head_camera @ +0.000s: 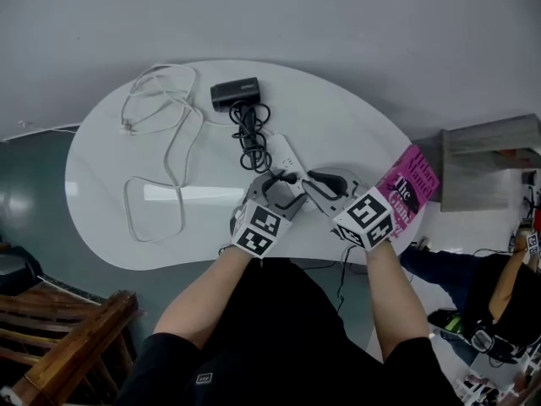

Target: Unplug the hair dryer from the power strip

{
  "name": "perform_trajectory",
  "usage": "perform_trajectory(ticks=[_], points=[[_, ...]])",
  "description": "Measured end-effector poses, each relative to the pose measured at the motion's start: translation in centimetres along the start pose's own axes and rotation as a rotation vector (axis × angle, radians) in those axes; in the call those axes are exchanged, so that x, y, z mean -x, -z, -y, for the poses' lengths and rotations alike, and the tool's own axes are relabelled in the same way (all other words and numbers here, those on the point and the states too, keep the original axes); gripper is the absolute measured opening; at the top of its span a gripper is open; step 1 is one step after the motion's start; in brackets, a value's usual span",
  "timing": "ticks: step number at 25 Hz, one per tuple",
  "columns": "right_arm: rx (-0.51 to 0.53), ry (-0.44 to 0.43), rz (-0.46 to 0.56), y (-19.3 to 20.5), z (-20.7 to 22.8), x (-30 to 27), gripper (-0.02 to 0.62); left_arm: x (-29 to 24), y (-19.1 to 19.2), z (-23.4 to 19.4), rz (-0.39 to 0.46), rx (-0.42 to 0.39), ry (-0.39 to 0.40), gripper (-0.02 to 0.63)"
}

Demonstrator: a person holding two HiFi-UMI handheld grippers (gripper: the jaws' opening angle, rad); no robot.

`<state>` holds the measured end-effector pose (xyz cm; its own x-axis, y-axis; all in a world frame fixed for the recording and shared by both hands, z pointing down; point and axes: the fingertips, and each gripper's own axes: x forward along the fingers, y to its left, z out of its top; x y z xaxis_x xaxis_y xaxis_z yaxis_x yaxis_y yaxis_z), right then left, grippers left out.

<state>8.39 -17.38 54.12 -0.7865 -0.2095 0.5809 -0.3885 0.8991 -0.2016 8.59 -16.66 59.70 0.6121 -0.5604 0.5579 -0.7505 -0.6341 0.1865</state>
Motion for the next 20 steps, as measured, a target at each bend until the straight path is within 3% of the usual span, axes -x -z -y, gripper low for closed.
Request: perform_trajectory(ticks=[2, 5, 10, 15, 20], points=[[0.042, -0.052, -0.050, 0.6, -0.7, -1.6, 0.141, 0.2, -0.2, -0.1, 0.006, -0.015, 0.003, 0.282], [0.112, -0.099, -0.115, 1.2, -1.3, -3.6, 0.155, 0.4, -0.4, 0.1, -0.010, -0.061, 0.013, 0.282], [0.211, -0.085, -0.203, 1.7, -0.9, -5.4, 0.142, 0.7, -0.5, 0.0, -0.028, -0.129, 0.016, 0.275], [0.108, -0.162, -0.176, 1.3, -1.2, -5.1, 0.129, 1.3, -0.5, 0.2, -0.025, -0.119, 0.031, 0.279], [-0.016, -0.176, -0.127, 1.2, -0.9, -3.7, 0.126, 3.3, -0.7, 1.0, -0.023, -0.136, 0.026, 0.279]])
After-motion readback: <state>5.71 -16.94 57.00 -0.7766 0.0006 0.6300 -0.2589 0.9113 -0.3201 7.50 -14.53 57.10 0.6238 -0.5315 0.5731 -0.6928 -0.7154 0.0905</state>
